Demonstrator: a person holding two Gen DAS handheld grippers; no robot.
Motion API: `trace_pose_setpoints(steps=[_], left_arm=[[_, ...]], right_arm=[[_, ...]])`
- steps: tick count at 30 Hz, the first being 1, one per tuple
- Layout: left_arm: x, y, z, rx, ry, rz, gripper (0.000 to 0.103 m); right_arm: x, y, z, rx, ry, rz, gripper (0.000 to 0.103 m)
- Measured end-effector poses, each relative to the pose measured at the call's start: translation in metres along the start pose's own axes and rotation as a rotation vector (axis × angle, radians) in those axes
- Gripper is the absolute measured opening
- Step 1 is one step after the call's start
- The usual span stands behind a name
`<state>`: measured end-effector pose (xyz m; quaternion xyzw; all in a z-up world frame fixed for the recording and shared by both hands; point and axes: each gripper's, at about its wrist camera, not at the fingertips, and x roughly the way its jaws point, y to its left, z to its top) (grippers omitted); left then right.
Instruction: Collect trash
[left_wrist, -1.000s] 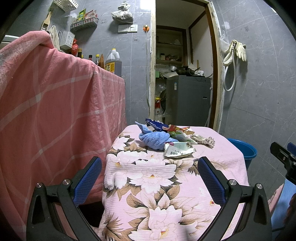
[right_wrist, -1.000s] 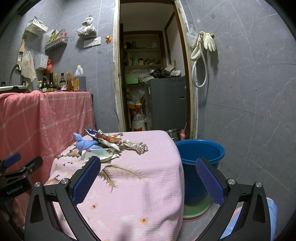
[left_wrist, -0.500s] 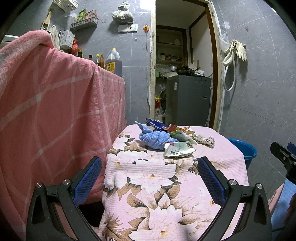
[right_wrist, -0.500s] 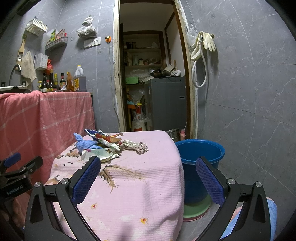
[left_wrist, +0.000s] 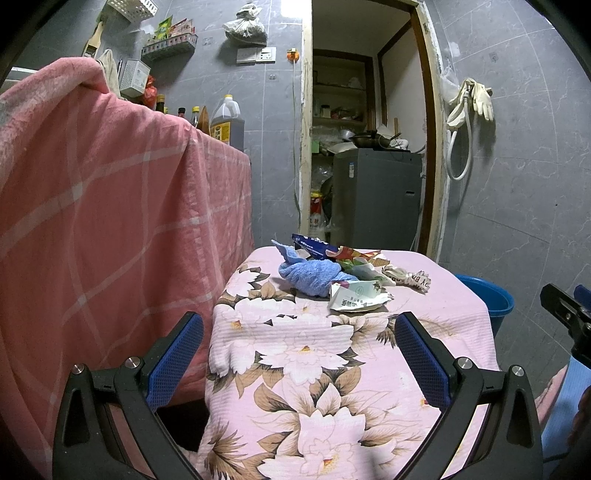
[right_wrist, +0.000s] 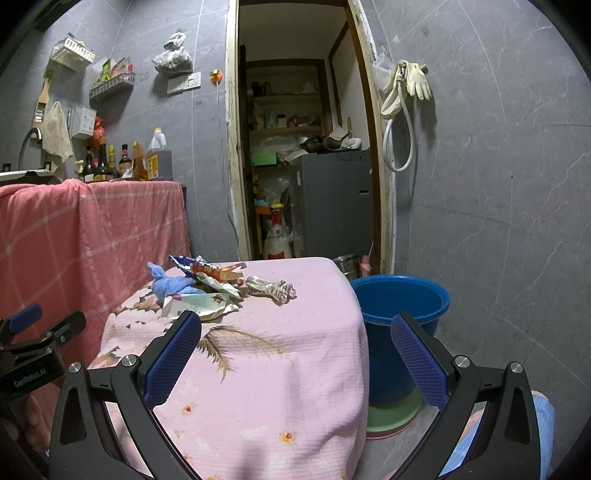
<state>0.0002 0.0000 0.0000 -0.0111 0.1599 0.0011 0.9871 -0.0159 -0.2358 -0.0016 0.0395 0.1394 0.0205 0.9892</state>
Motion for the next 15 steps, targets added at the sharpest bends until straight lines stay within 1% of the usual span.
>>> trace_pose_setpoints(steps=[5,8,9,15], left_arm=[[0.0,0.0,0.001,0.0,0.0,0.01,0.101],[0.009,-0.004,-0.004,-0.013,-0.001,0.016,0.101],[0.015,0.0,-0.006,-0.017,-0.002,0.018,0.101],[0.017,0.005,0.008,-0.02,-0.017,0.028,0.101]], right_arm=[[0.001,0.0,0.0,-0.003,0.006,0.005,0.103],[0.007,0.003,0.001,-0.005,0.013,0.016,0.103],[0.008,0.002,0.0,-0.006,0.012,0.017,0.103],[0.016,0.0,0.009,-0.004,0.01,0.026,0.103]])
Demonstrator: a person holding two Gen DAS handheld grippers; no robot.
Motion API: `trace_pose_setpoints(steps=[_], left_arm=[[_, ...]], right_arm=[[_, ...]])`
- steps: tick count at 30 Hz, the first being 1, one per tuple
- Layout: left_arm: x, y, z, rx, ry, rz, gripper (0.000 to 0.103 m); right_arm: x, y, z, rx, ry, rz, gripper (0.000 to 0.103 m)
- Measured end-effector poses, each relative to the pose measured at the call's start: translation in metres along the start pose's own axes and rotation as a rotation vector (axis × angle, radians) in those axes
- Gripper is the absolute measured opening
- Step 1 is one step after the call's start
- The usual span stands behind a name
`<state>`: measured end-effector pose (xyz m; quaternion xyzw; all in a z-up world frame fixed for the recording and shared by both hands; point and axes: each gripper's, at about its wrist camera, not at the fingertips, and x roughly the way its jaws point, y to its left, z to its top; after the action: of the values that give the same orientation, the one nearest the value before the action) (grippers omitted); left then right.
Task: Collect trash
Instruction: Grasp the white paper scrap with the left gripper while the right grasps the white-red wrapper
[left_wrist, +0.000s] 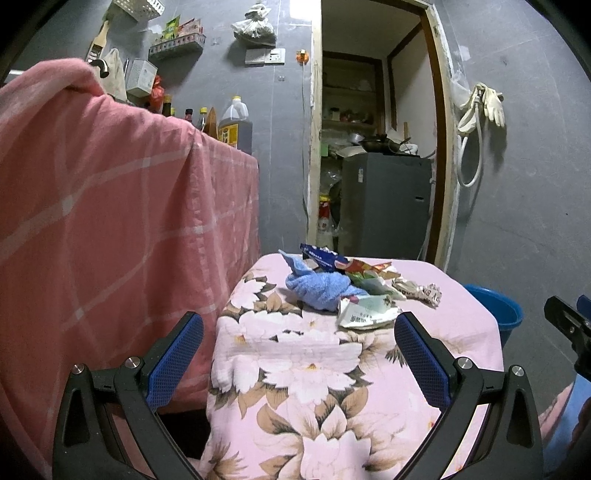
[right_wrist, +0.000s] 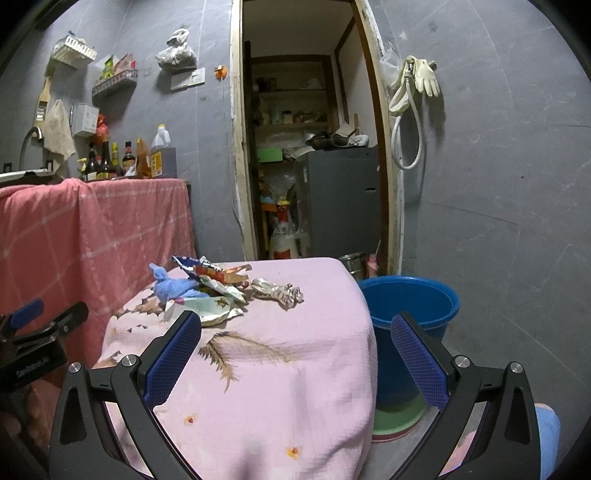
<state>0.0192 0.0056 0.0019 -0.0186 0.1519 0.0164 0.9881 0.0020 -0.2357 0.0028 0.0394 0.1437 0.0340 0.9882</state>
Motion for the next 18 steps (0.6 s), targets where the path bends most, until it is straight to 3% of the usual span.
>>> trace_pose_setpoints(steps=[10,18], left_arm=[[0.024,-0.001,0.019,-0.053,0.03,-0.015,0.101],[0.053,-0.009,0.029,-0.021,0.053,-0.012,0.101]], right_arm=[[0.023,-0.003,0.02,-0.036,-0.025,0.012,0.103],[0.054,-0.017,0.032,-0.049,-0.04,0.036,0.103]])
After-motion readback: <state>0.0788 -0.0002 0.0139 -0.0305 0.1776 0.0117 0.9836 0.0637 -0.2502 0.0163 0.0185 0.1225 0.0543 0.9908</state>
